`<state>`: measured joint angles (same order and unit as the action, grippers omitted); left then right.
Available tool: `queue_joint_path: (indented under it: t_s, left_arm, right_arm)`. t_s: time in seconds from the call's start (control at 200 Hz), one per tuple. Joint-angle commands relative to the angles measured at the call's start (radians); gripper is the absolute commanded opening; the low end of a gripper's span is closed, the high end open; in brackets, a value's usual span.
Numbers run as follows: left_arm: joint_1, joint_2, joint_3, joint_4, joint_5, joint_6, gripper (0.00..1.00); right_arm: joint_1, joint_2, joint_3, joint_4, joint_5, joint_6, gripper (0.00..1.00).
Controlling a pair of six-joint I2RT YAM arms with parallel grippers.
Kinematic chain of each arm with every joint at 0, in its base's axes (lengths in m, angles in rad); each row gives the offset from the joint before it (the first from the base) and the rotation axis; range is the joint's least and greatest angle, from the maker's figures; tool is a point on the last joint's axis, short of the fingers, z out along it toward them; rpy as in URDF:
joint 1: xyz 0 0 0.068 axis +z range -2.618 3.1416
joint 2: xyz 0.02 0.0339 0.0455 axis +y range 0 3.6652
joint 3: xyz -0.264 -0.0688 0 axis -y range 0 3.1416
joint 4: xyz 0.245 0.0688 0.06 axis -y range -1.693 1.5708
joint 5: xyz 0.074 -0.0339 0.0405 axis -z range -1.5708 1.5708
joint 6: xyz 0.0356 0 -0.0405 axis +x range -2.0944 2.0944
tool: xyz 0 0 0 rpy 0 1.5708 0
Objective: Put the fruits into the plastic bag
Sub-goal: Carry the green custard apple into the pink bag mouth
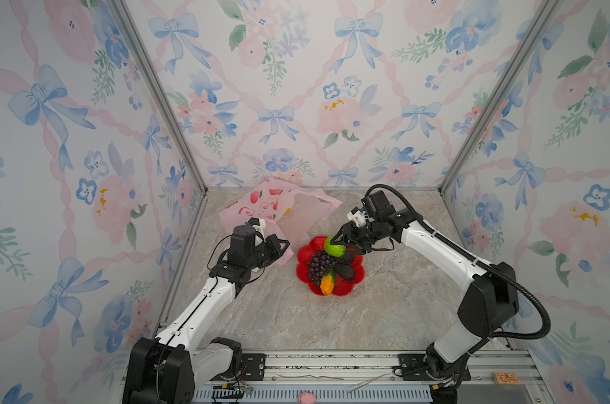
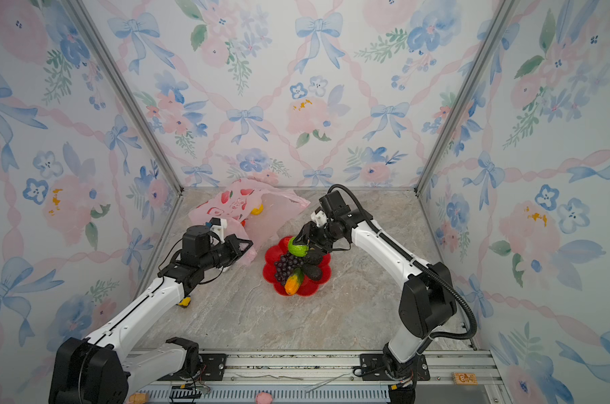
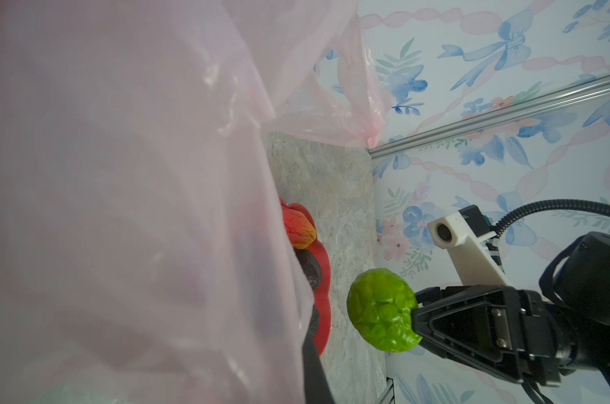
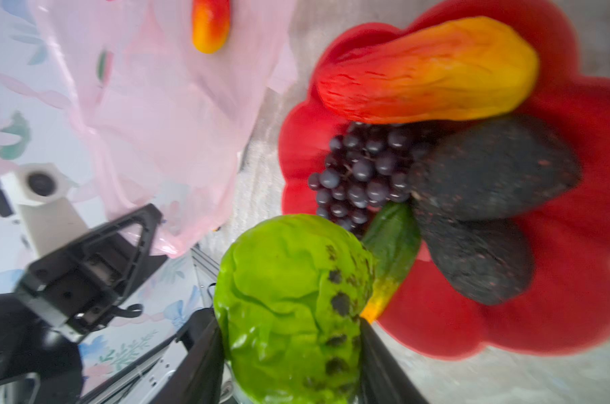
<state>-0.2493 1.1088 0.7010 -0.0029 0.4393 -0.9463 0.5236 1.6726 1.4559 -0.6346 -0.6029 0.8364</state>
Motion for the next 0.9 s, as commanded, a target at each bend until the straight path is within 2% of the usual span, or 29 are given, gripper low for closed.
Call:
queue_joint_path:
  t_s: [0.0, 0.14, 0.525, 0.895]
  left_arm:
    - [0.008, -0.027, -0.002, -0.006, 0.022, 0.004, 0.00]
    - [0.009, -0.034, -0.003, -0.006, 0.026, 0.001, 0.00]
    - [0.011, -0.017, 0.024, -0.006, 0.042, 0.009, 0.00]
    - [0.010, -0.001, 0.027, 0.007, 0.054, -0.003, 0.00]
  right_arm:
    - [0.005, 0.044, -0.018, 0.319, -0.095, 0.237, 0.53]
    - [0.035, 0.147, 0.039, 0.470, -0.092, 0.342, 0.53]
    - [0.139, 0.501, 0.389, 0.478, -0.034, 0.389, 0.53]
    - [0.136, 0.680, 0.521, 0.488, 0.034, 0.436, 0.53]
